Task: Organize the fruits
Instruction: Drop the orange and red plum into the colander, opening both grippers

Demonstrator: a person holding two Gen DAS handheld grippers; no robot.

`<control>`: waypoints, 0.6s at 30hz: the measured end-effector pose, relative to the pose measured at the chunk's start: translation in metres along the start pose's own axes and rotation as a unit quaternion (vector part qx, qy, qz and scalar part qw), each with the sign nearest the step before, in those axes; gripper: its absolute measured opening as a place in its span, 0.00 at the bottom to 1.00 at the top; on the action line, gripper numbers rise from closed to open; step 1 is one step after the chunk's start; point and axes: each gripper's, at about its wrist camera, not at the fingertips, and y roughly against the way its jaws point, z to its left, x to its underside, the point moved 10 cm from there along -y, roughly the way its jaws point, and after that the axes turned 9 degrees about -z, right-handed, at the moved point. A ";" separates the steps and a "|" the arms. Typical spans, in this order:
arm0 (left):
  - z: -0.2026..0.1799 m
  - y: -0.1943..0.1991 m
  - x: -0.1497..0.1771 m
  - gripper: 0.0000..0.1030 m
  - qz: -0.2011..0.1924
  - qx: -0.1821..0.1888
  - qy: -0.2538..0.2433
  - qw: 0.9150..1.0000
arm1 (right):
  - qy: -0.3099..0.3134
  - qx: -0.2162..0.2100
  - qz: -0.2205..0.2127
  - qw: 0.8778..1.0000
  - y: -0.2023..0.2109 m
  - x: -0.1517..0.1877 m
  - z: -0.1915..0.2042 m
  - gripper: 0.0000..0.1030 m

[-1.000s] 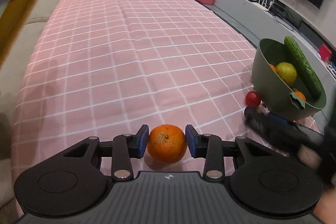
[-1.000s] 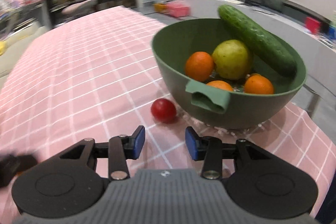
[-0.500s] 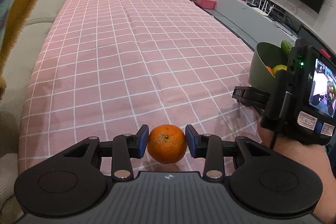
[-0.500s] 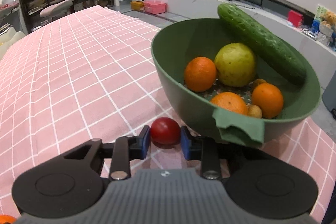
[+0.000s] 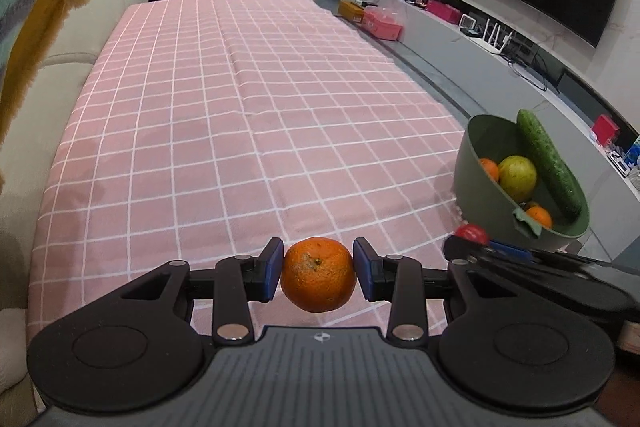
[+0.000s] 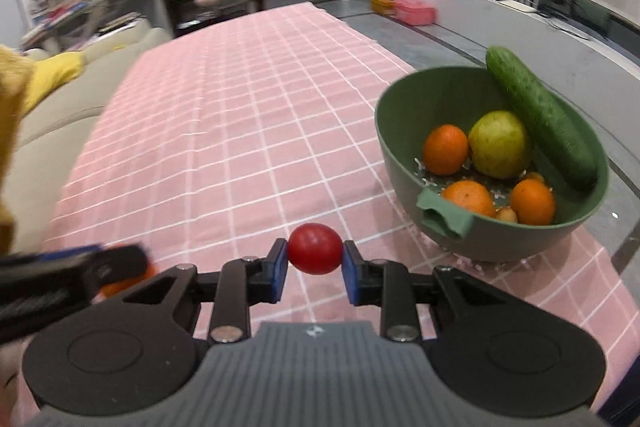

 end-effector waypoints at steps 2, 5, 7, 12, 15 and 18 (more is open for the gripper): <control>-0.007 0.000 -0.004 0.41 -0.005 0.005 -0.001 1.000 | 0.008 -0.015 -0.010 1.000 0.015 -0.007 -0.002 0.24; -0.024 0.000 -0.011 0.41 -0.013 0.019 -0.006 1.000 | 0.022 -0.032 -0.031 0.999 0.032 -0.021 -0.005 0.24; -0.039 -0.002 -0.016 0.41 -0.019 0.030 -0.012 0.999 | 0.022 -0.034 -0.048 0.998 0.043 -0.034 -0.015 0.24; -0.082 -0.012 -0.028 0.41 -0.026 0.058 -0.033 0.997 | -0.006 0.000 -0.064 0.998 0.048 -0.064 -0.054 0.24; -0.107 -0.019 -0.036 0.41 -0.030 0.074 -0.043 0.996 | -0.016 0.029 -0.064 0.997 0.042 -0.075 -0.081 0.24; -0.133 -0.026 -0.044 0.41 -0.032 0.089 -0.059 0.994 | -0.036 0.057 -0.046 0.997 0.034 -0.079 -0.107 0.24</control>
